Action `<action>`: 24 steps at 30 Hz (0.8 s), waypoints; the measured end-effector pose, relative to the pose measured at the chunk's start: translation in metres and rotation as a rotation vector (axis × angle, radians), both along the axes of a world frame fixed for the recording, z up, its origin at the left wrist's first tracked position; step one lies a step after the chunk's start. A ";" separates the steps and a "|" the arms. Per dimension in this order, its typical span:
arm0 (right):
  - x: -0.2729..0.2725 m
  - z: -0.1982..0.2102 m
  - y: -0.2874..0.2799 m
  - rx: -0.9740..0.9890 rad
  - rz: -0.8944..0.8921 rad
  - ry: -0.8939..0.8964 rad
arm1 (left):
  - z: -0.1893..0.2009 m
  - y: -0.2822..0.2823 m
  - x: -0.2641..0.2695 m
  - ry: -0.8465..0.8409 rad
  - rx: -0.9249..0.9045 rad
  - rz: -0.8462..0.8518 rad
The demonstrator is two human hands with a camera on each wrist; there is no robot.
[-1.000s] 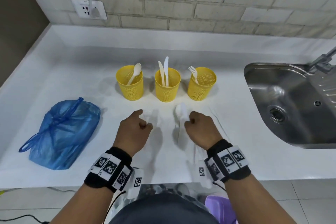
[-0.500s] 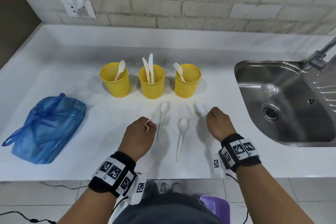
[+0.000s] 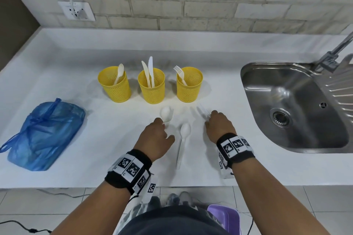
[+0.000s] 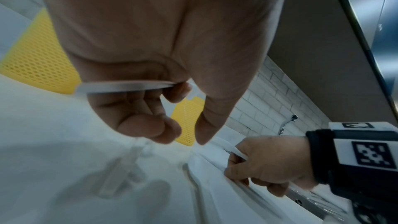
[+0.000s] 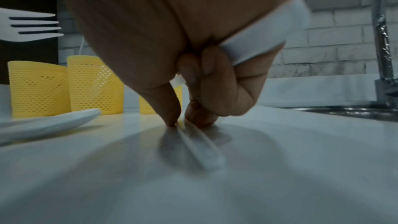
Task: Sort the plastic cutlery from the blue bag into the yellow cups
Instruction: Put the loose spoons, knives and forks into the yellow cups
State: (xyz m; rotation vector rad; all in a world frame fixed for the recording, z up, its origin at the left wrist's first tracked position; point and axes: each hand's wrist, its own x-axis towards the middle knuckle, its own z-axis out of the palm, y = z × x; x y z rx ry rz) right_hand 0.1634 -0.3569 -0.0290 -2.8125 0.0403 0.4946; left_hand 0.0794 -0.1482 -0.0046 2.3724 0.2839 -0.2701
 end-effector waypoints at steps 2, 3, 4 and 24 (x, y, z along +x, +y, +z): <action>0.003 0.002 0.001 -0.046 0.045 0.013 | -0.001 -0.006 0.000 0.025 -0.015 -0.023; 0.005 0.003 0.002 -0.060 0.060 0.022 | -0.002 -0.009 -0.001 0.034 -0.017 -0.032; 0.005 0.004 0.003 -0.061 0.065 0.026 | -0.003 -0.013 -0.001 0.043 -0.017 -0.042; -0.031 0.013 0.006 0.770 -0.402 0.055 | -0.017 -0.028 0.005 0.121 -0.096 -0.008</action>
